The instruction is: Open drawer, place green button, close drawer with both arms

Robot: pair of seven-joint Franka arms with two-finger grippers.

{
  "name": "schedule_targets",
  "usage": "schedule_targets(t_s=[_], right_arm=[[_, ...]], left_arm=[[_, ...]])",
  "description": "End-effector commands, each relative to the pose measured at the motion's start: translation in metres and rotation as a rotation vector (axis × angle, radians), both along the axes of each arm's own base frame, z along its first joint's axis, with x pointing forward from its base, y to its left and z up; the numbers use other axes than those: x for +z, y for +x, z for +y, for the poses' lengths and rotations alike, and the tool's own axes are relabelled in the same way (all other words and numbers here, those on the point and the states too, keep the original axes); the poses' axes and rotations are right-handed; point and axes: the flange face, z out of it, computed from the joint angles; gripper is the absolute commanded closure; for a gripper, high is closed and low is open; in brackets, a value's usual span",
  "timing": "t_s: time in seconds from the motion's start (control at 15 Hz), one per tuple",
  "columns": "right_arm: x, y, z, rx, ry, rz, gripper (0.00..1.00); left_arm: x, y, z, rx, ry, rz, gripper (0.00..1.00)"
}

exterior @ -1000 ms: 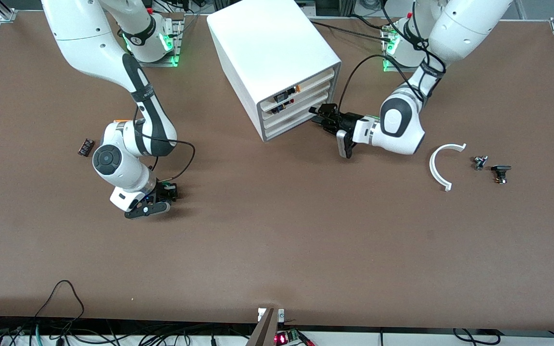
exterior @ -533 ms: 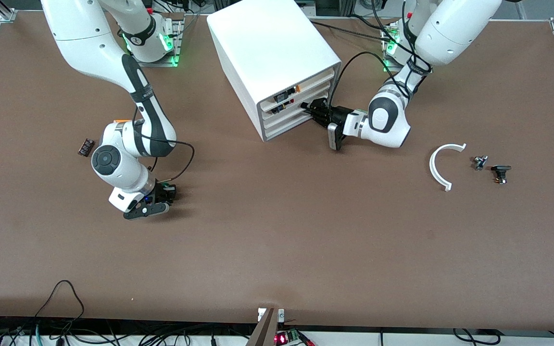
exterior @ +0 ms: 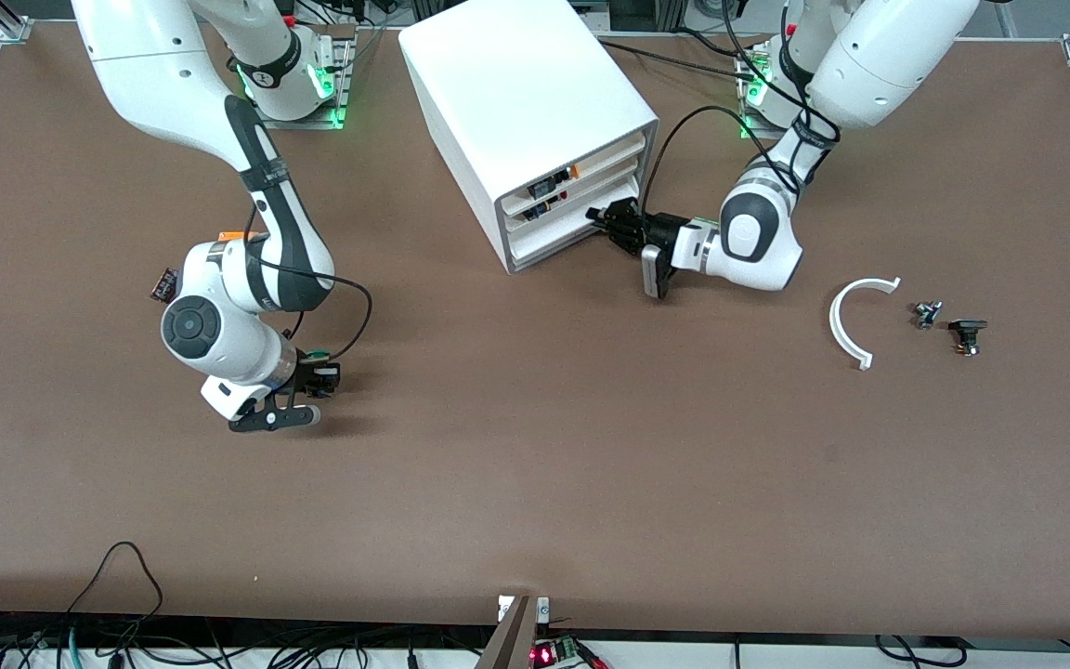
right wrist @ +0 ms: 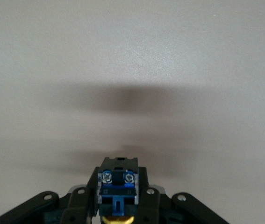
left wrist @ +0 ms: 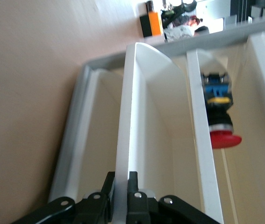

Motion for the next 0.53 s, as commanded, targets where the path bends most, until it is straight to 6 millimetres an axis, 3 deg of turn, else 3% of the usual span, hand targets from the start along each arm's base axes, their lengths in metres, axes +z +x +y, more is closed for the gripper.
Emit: schedule_targets(t_s=[0.0, 0.27, 0.47], right_arm=[[0.042, 0.011, 0.018, -0.125, -0.013, 0.036, 1.0], [0.095, 0.016, 0.058, -0.247, -0.043, 0.031, 1.0], [0.127, 0.006, 0.11, -0.345, -0.061, -0.001, 1.0]], left_arm=[[0.012, 0.045, 0.025, 0.047, 0.033, -0.047, 1.0], [0.034, 0.101, 0.057, 0.008, 0.158, -0.092, 1.0], [0.038, 0.128, 0.068, -0.008, 0.17, -0.091, 1.0]])
